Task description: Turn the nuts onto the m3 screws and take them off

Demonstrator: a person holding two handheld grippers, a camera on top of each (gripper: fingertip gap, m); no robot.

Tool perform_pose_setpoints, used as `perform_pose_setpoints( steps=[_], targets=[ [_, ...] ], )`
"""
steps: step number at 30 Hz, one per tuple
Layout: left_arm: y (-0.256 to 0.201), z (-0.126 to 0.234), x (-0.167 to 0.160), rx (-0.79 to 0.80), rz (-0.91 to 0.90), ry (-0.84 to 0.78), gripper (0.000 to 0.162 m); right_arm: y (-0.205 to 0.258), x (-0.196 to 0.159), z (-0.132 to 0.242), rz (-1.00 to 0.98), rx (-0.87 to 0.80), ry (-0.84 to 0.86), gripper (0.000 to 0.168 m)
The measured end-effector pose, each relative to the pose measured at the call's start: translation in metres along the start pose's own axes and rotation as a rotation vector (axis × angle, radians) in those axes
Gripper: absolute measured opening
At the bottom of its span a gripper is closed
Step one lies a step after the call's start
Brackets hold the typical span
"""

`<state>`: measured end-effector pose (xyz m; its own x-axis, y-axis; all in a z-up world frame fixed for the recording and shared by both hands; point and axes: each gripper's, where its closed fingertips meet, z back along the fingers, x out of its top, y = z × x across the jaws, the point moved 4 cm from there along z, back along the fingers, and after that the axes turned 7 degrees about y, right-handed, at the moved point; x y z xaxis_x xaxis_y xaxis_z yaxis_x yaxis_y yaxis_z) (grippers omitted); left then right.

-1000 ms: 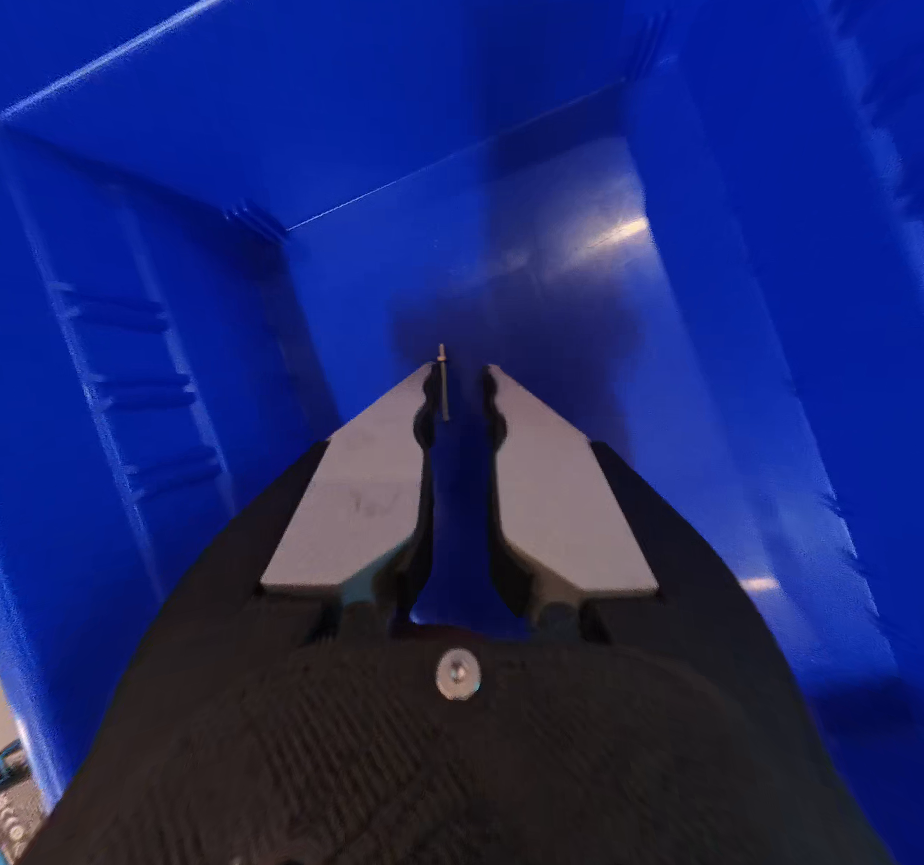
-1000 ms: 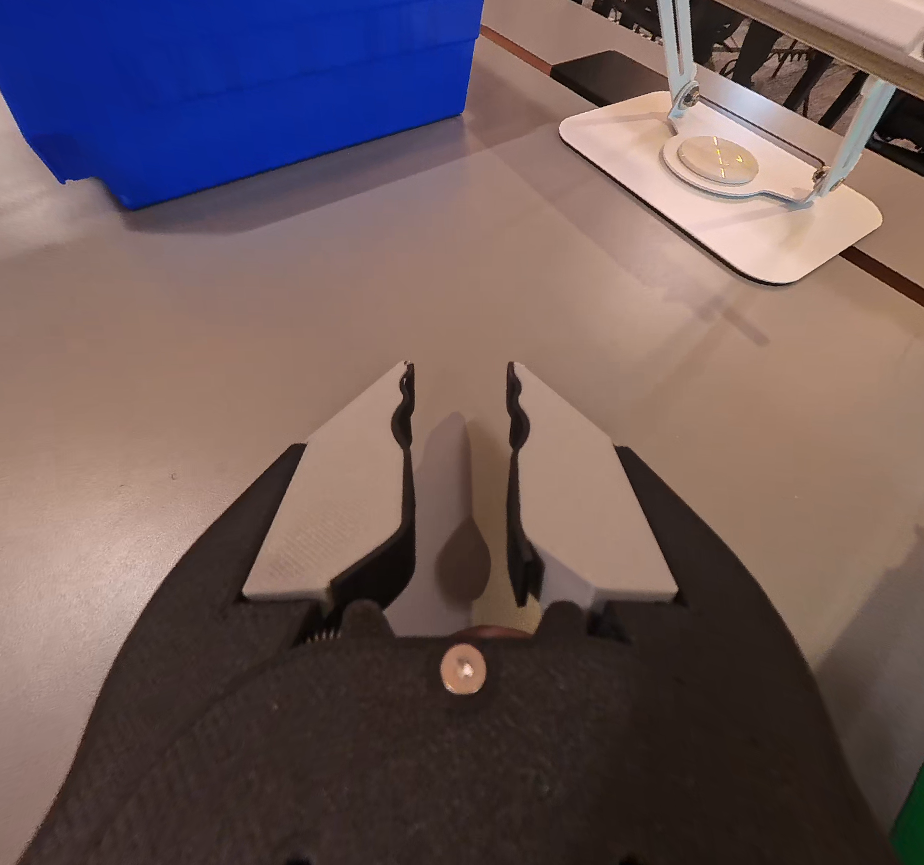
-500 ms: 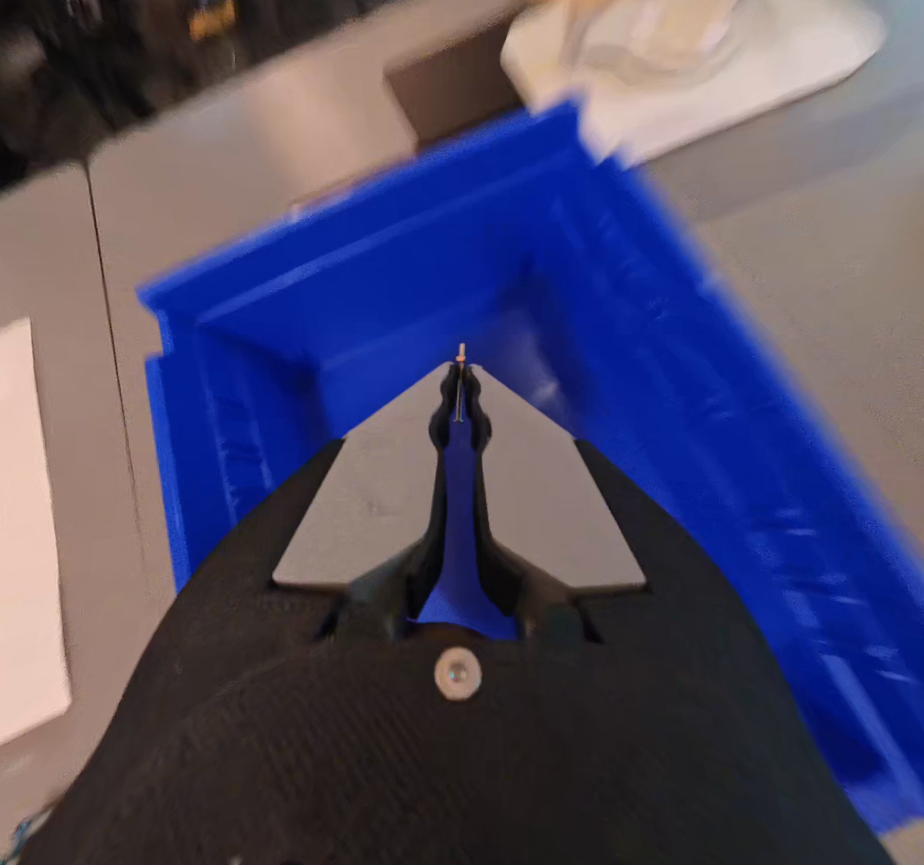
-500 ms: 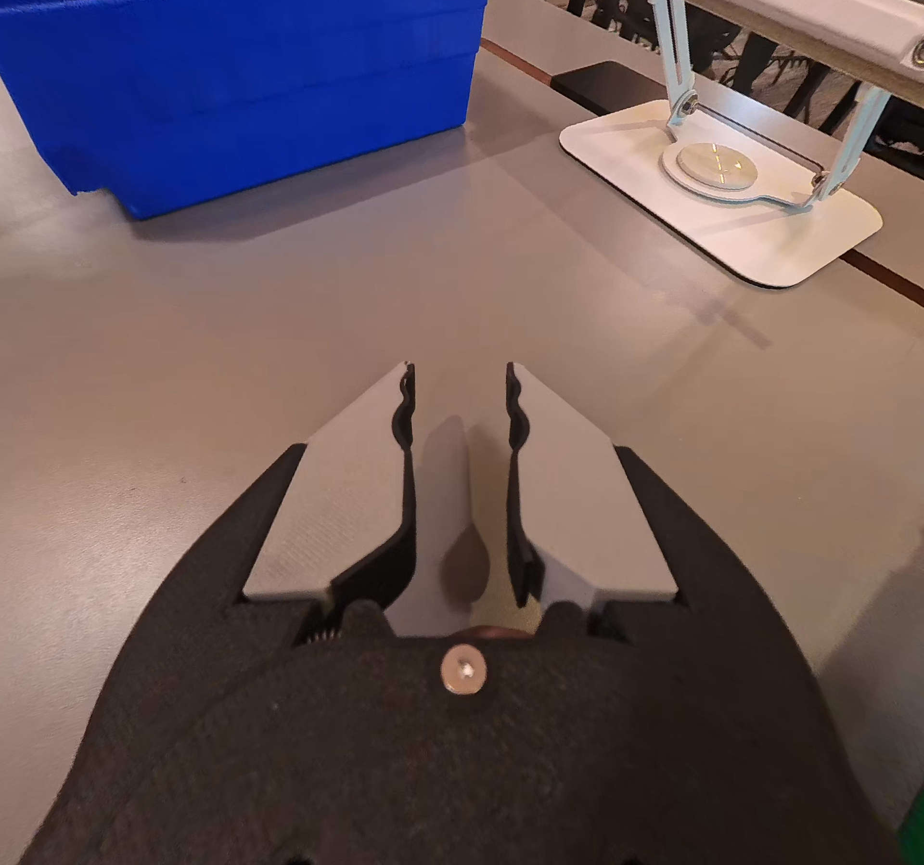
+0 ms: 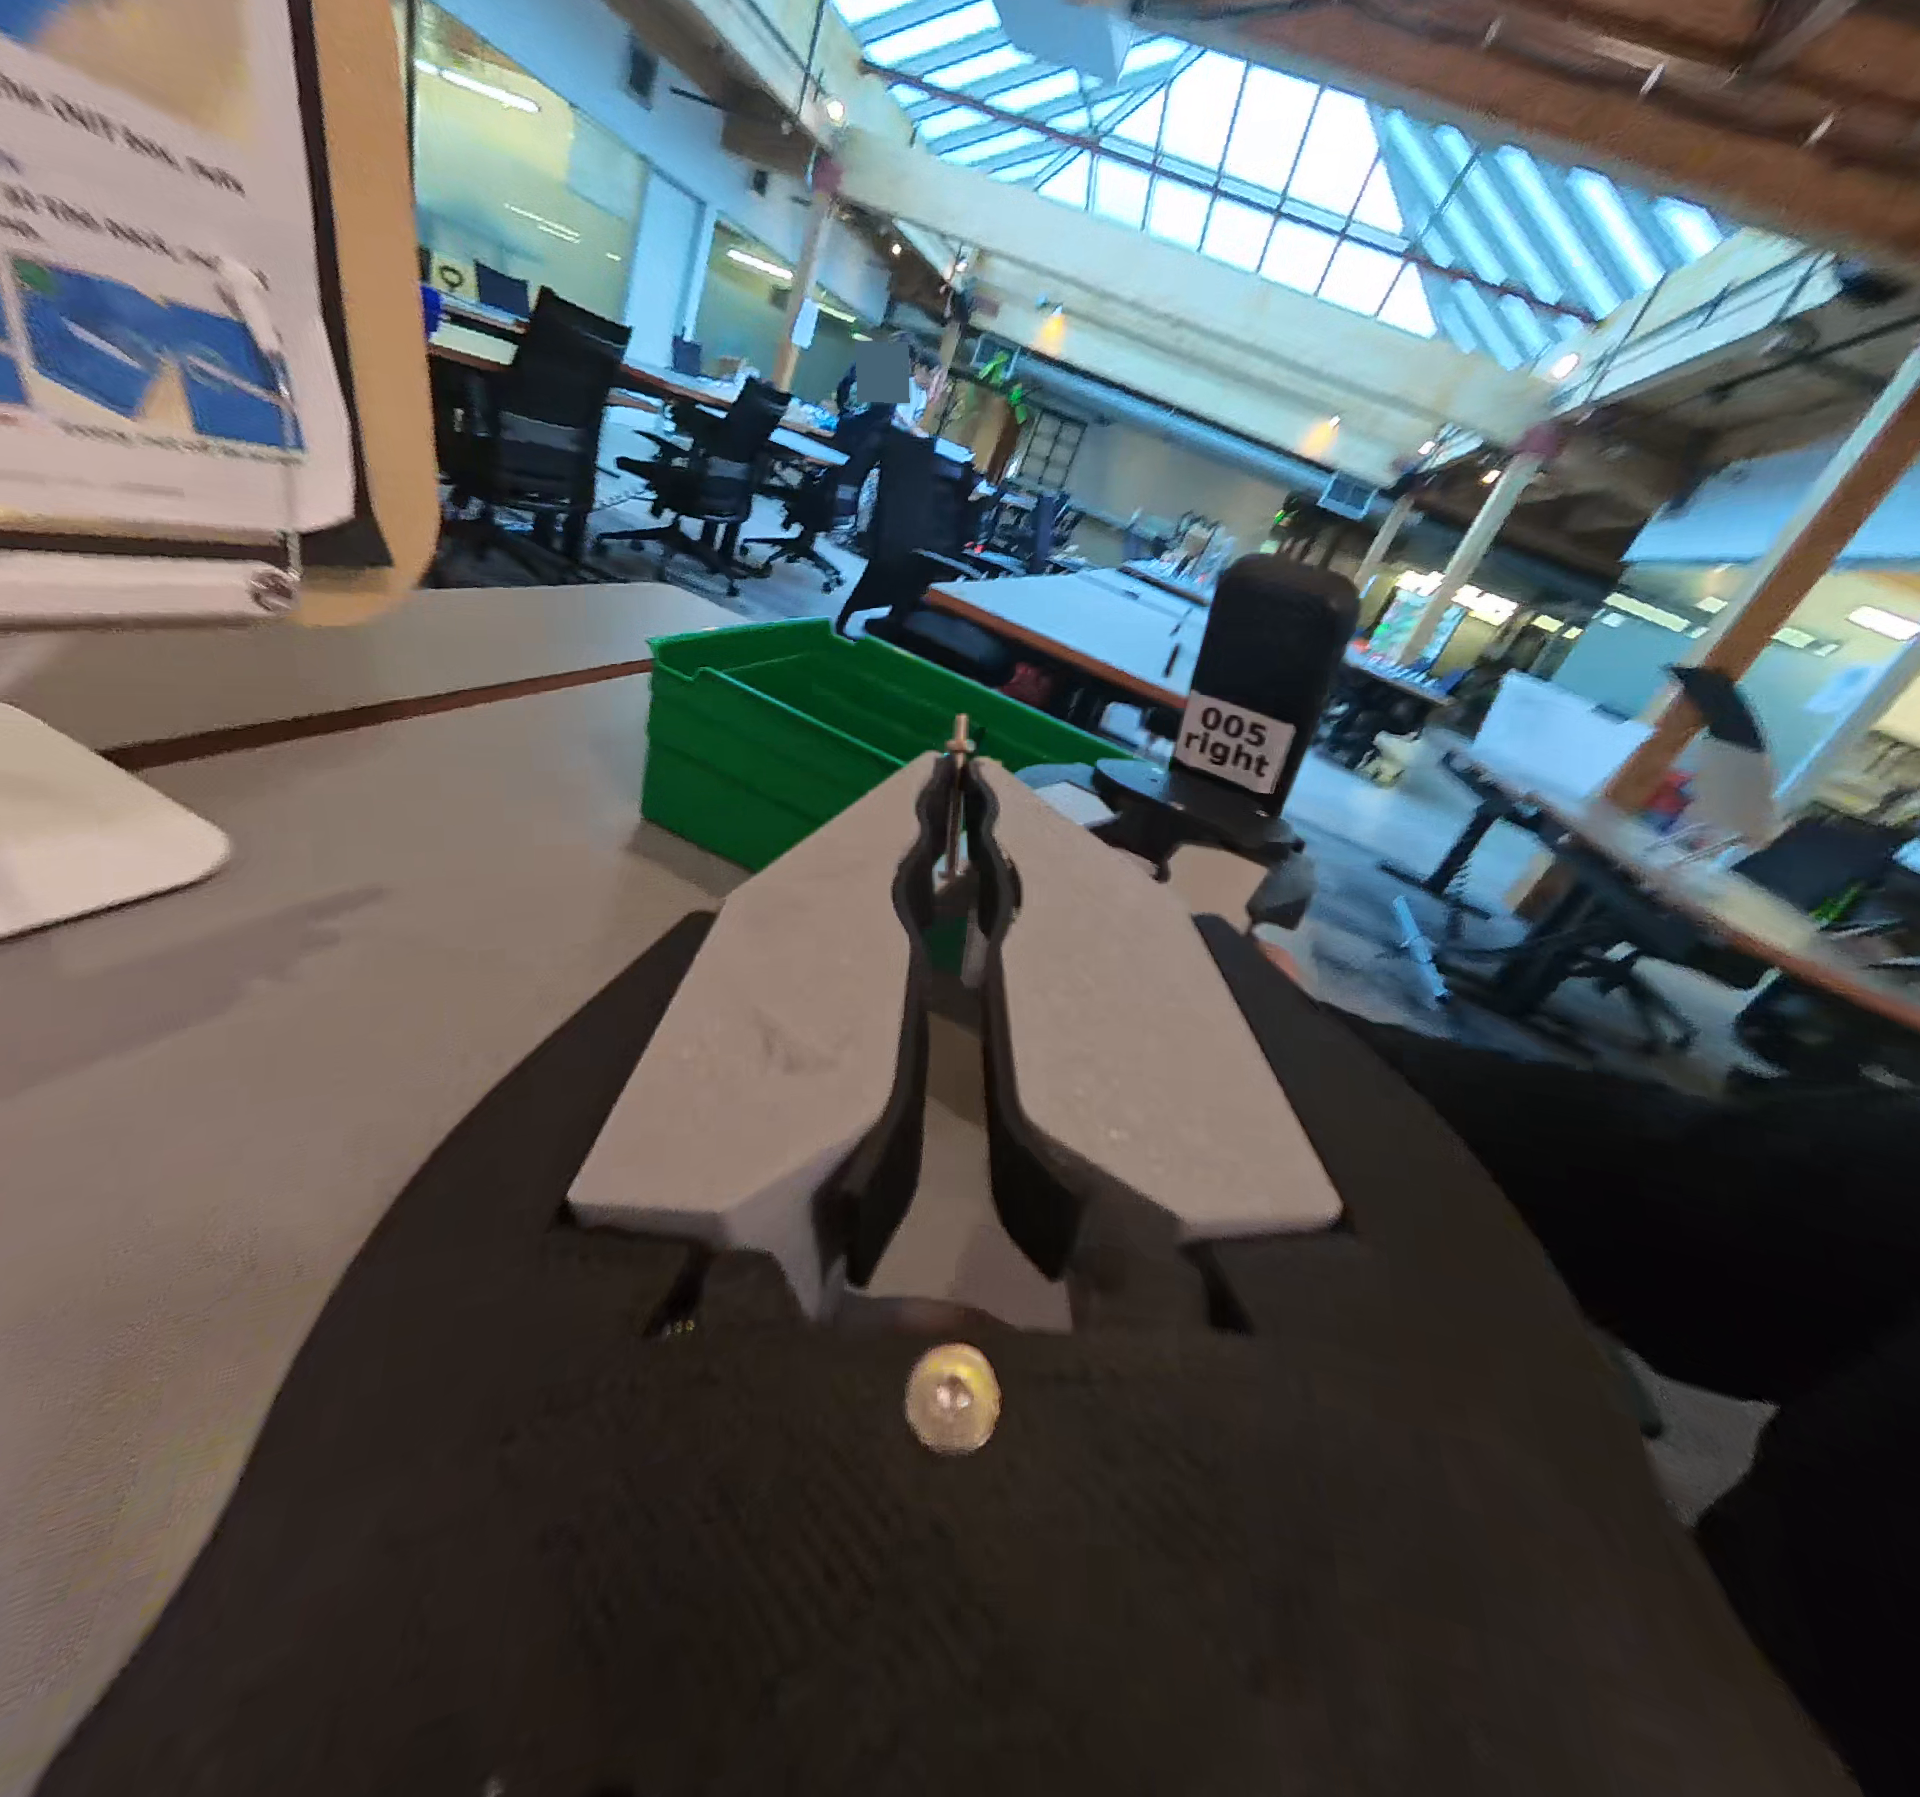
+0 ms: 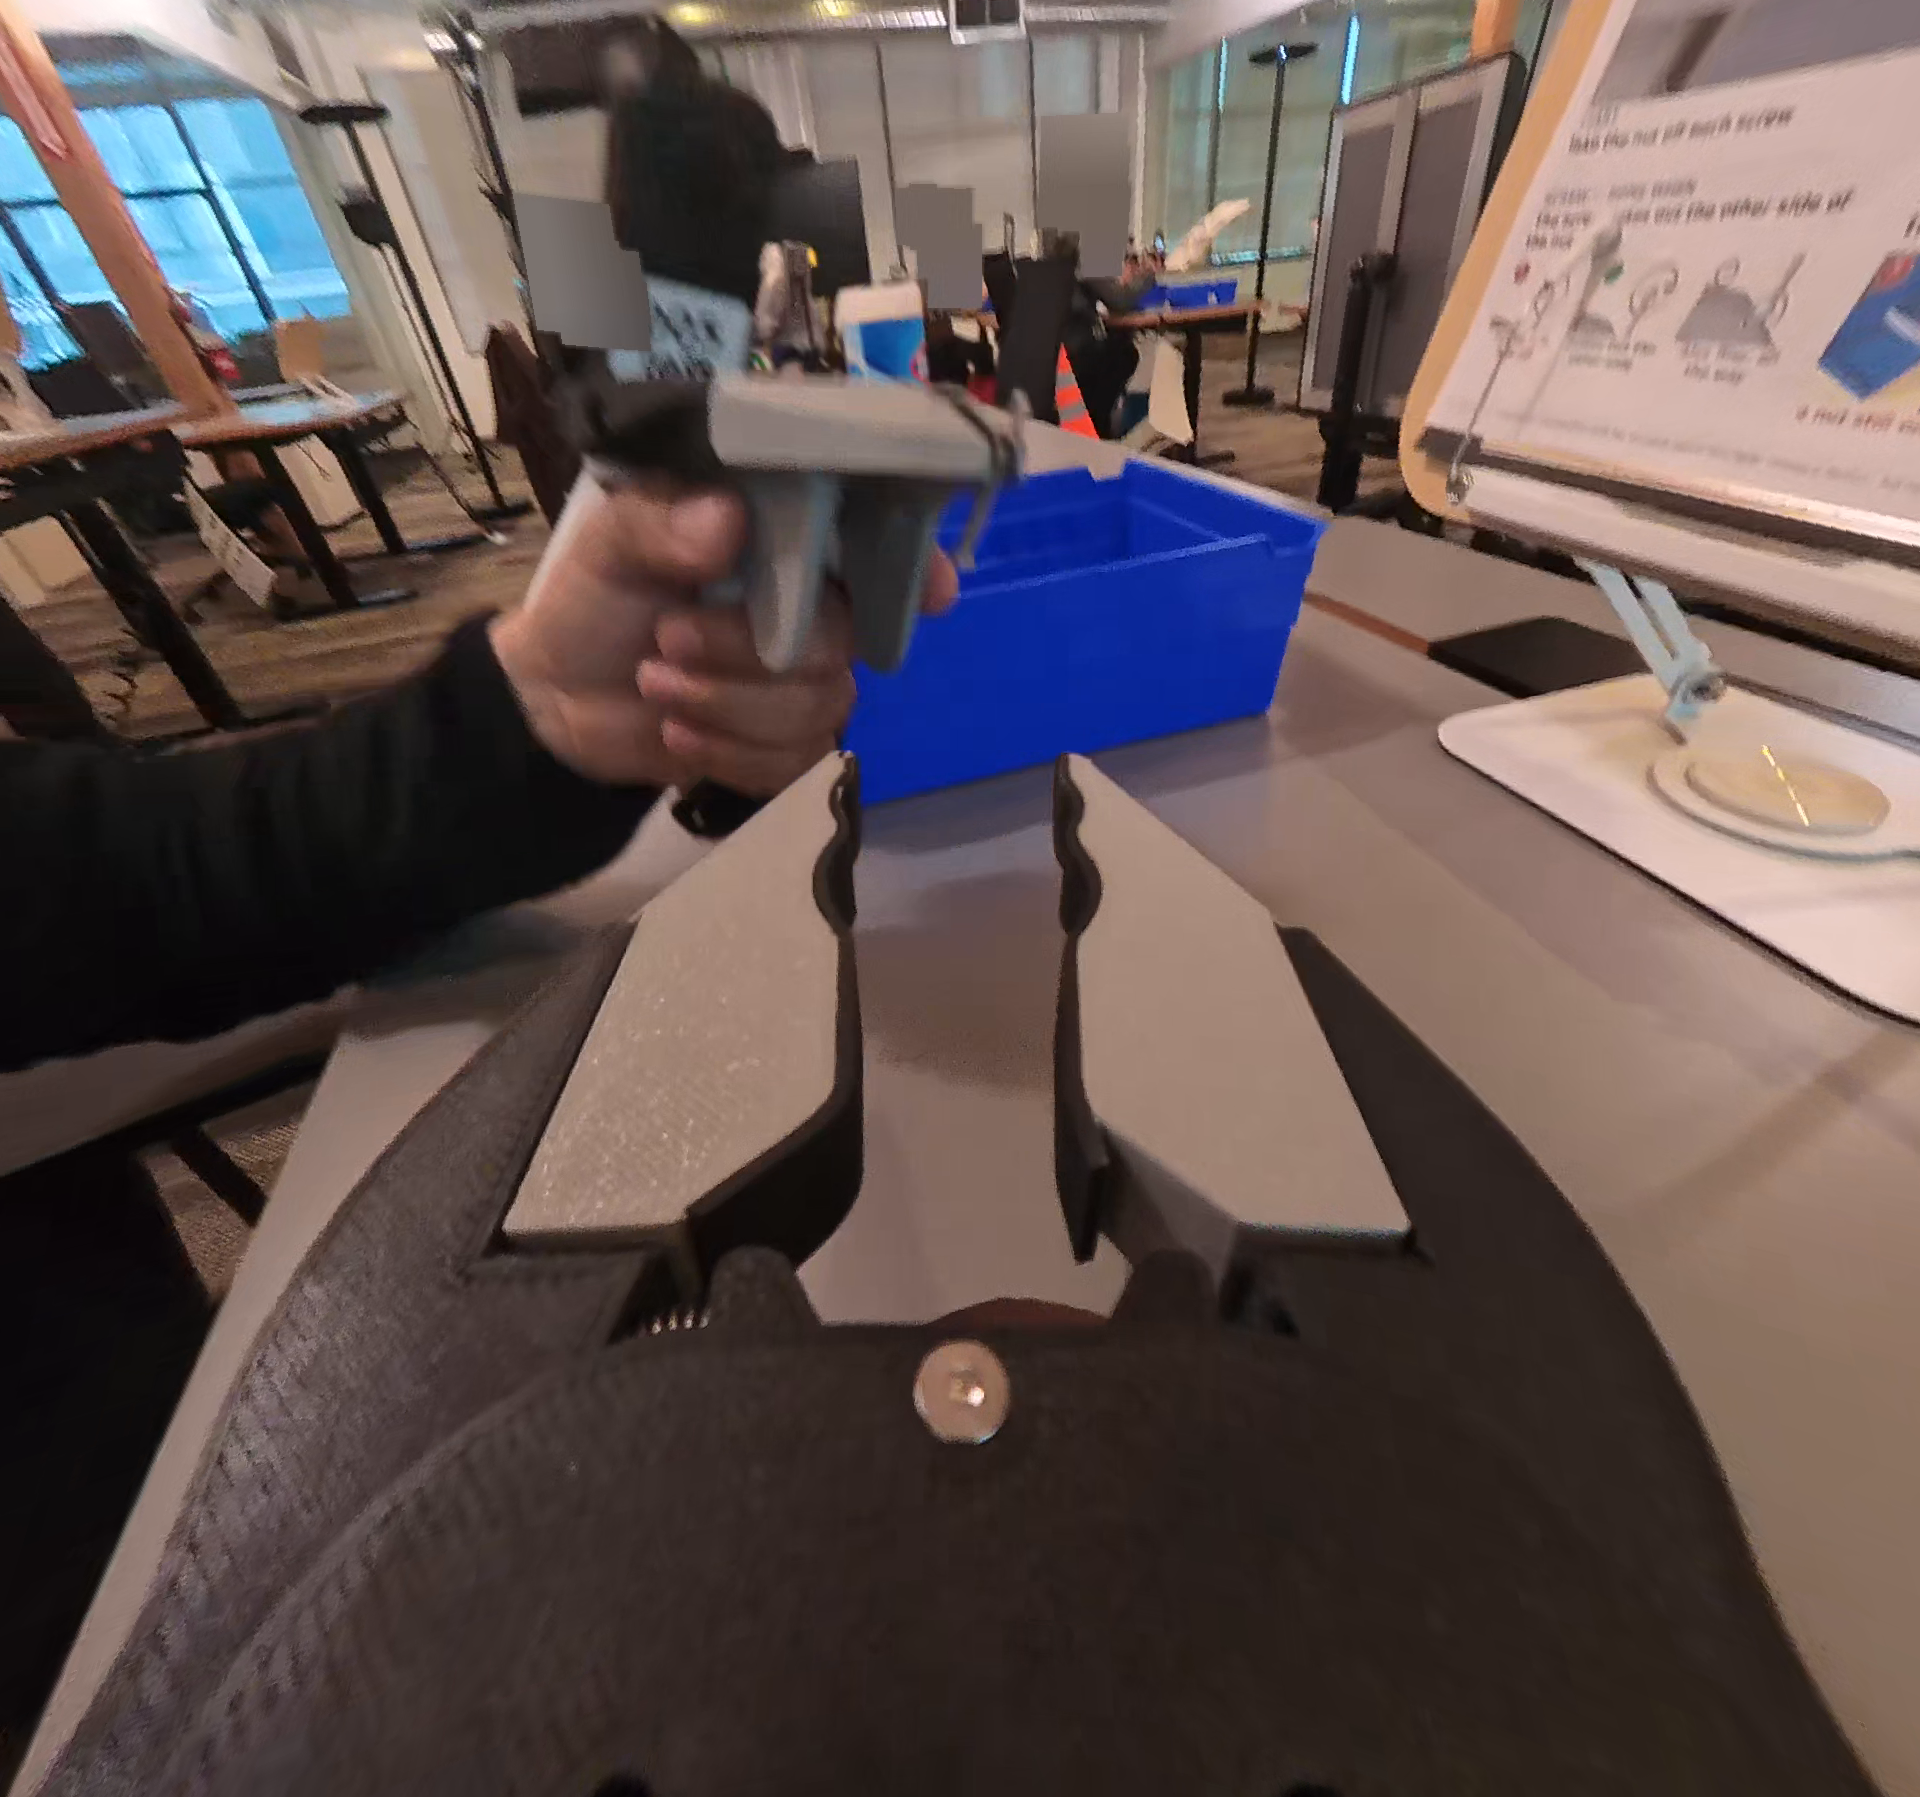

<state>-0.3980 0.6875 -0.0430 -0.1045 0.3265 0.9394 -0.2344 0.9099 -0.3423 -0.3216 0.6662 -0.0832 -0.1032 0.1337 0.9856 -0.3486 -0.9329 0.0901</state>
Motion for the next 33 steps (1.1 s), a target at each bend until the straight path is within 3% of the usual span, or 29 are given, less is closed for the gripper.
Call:
perform_pose_setpoints(
  steps=[7, 14, 24, 33],
  targets=[
    [-0.008, -0.017, -0.02, -0.097, 0.072, -0.001, 0.0, 0.003, 0.009, 0.004, -0.071, 0.052, -0.053, 0.028],
    [-0.012, -0.019, -0.025, -0.096, 0.058, 0.017, 0.0, 0.001, 0.008, 0.003, -0.088, 0.029, -0.051, 0.002],
    [-0.009, -0.018, -0.035, -0.066, 0.02, 0.085, 0.007, 0.003, 0.003, 0.001, -0.056, 0.011, 0.005, 0.002],
    [-0.01, -0.018, -0.041, -0.052, -0.038, 0.141, 0.001, 0.003, -0.003, 0.0, 0.033, -0.031, 0.081, 0.002]
  ],
)
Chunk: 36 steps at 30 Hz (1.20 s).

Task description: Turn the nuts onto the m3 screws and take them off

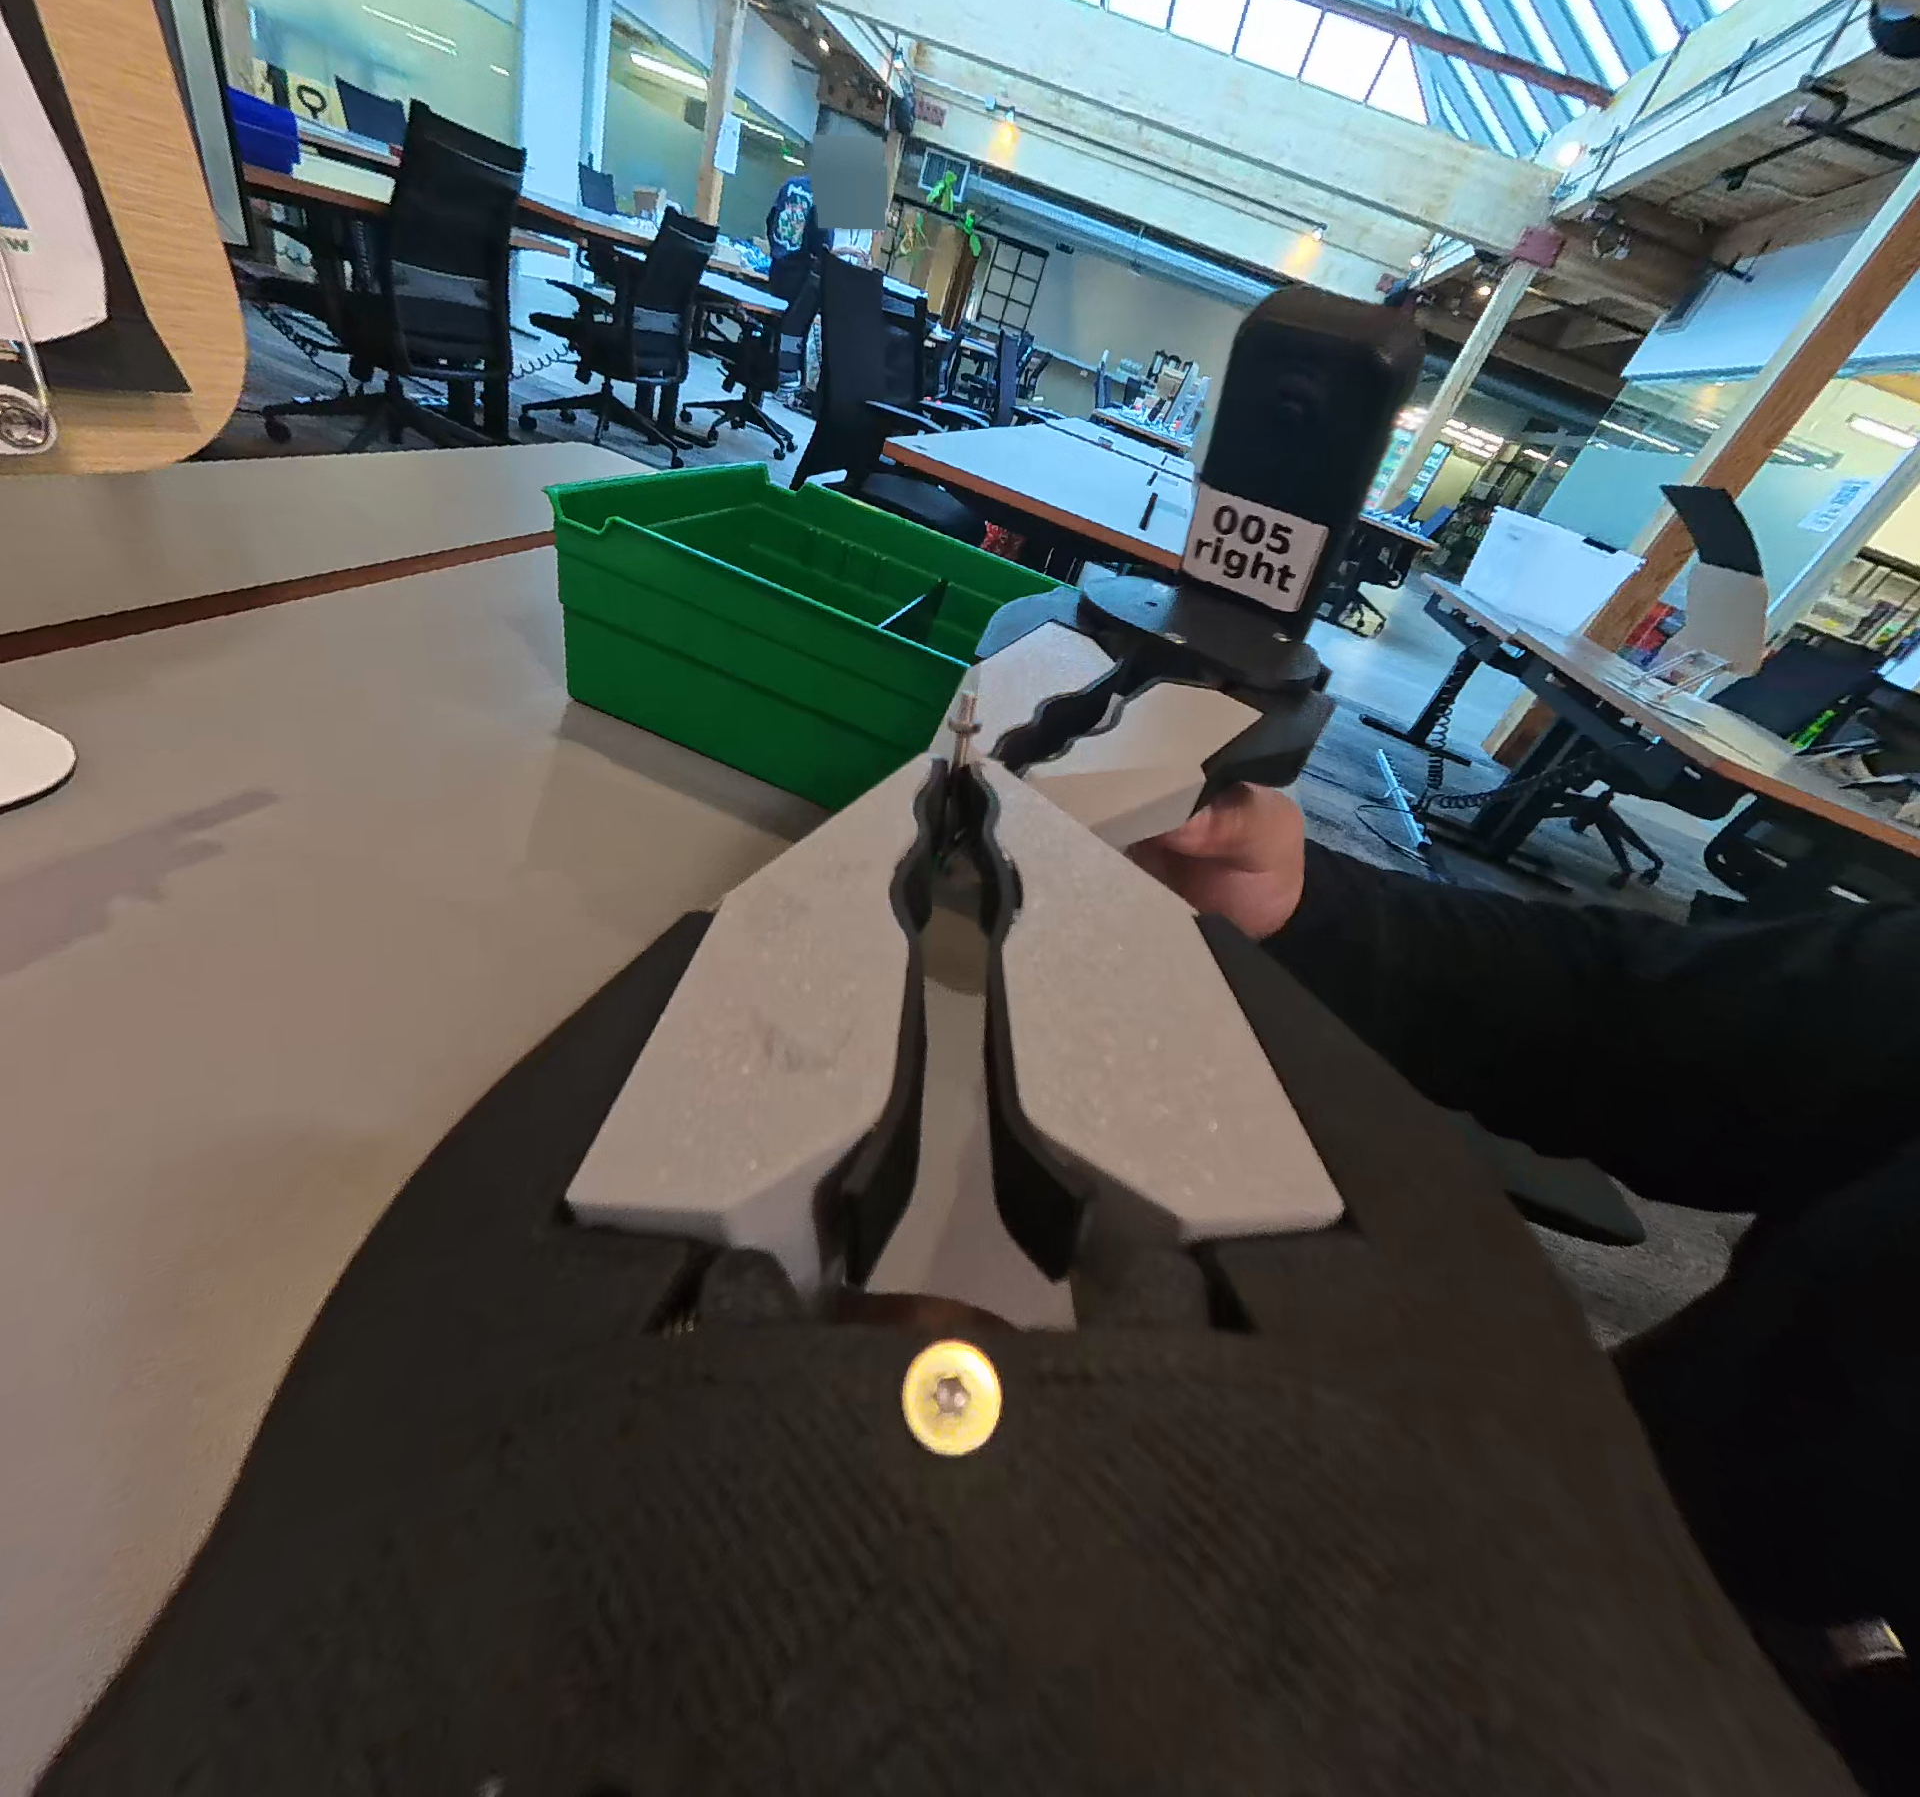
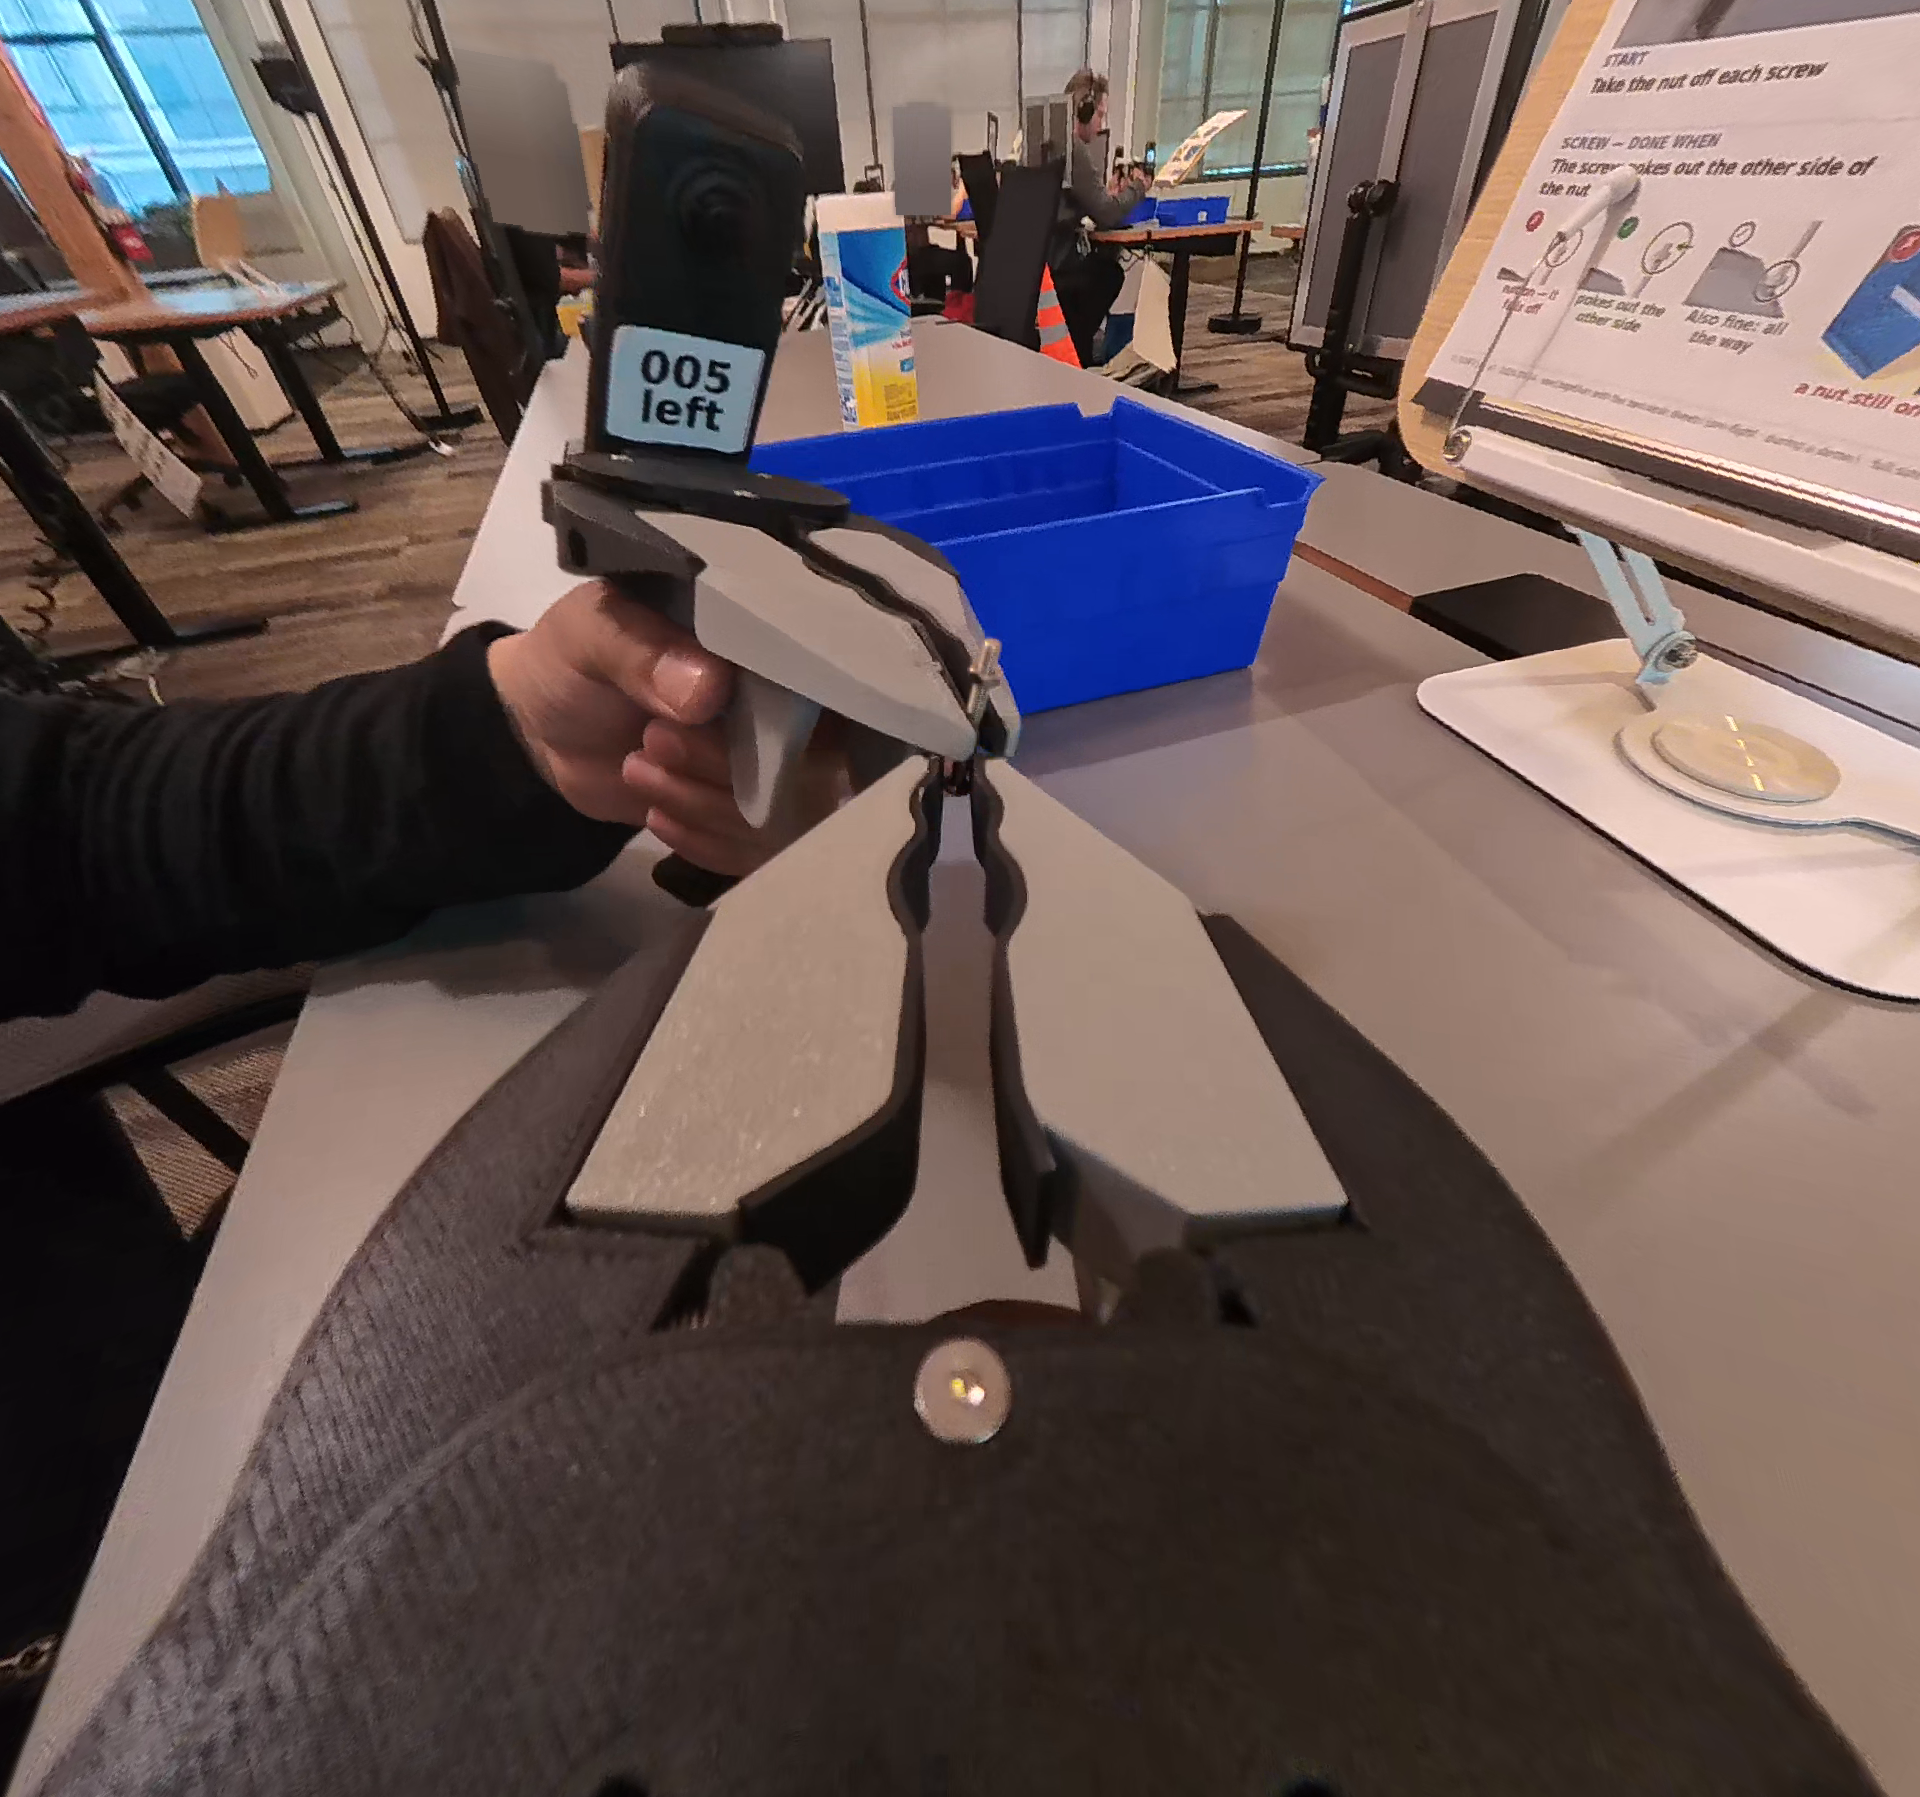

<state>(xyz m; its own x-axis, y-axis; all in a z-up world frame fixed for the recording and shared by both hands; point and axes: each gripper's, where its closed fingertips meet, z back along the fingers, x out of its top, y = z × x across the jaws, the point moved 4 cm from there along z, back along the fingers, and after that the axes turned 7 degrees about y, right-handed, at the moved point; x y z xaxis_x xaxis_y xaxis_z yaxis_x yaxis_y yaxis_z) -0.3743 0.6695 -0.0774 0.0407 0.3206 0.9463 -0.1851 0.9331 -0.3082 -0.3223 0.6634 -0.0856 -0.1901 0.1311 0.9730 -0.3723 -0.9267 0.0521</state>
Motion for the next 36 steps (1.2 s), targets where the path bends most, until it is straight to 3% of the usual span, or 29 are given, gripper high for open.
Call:
perform_pose_setpoints(
  steps=[9, 15, 24, 29, 36],
  targets=[
    [0.003, 0.002, 0.001, 0.047, -0.057, 0.003, 0.0, -0.001, -0.001, 0.0, 0.003, 0.002, 0.0, 0.002],
    [0.006, 0.005, 0.003, 0.081, -0.068, -0.009, 0.0, -0.013, 0.002, 0.009, -0.041, -0.033, -0.038, 0.014],
    [0.0, -0.005, -0.007, 0.086, -0.108, 0.066, 0.0, -0.011, 0.011, 0.014, -0.127, 0.056, -0.129, 0.019],
    [-0.001, -0.009, -0.011, 0.077, -0.108, 0.089, 0.0, -0.009, 0.006, 0.009, -0.164, 0.099, -0.096, 0.002],
    [0.001, -0.009, -0.013, 0.055, -0.053, 0.08, 0.002, -0.009, 0.006, 0.009, -0.136, 0.056, -0.076, 0.002]
  ],
)
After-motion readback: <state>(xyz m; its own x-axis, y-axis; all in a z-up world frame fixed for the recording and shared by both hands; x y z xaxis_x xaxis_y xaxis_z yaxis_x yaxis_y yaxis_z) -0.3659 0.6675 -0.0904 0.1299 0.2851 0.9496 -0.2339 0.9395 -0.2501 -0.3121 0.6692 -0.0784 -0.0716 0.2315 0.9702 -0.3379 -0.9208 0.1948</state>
